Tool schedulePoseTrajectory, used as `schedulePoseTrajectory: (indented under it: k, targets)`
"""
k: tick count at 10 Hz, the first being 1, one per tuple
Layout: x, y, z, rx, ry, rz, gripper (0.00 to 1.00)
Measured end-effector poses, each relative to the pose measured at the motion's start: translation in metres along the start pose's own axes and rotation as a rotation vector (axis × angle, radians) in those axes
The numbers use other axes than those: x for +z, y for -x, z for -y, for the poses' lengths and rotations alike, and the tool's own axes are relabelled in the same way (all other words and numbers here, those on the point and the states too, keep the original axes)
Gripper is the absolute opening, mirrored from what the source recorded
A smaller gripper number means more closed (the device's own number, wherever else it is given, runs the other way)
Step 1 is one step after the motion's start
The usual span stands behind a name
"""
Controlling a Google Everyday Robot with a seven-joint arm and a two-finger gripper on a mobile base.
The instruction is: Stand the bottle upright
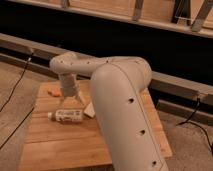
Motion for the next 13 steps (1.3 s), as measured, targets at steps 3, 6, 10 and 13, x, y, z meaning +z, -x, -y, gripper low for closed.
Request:
schedulePoseTrajectory:
  k: [3,6,10,13]
  targets:
    - [-0.002,0.000,0.001,0.108,0.048,-0.010,0.78]
    - [-0.005,-0.007,-0.004,0.169,0.076,0.003,0.78]
    - [0.001,-0.025,-0.016,0.261,0.140,0.064,0.78]
    - [0.009,-0.027,-0.019,0.283,0.151,0.064,0.78]
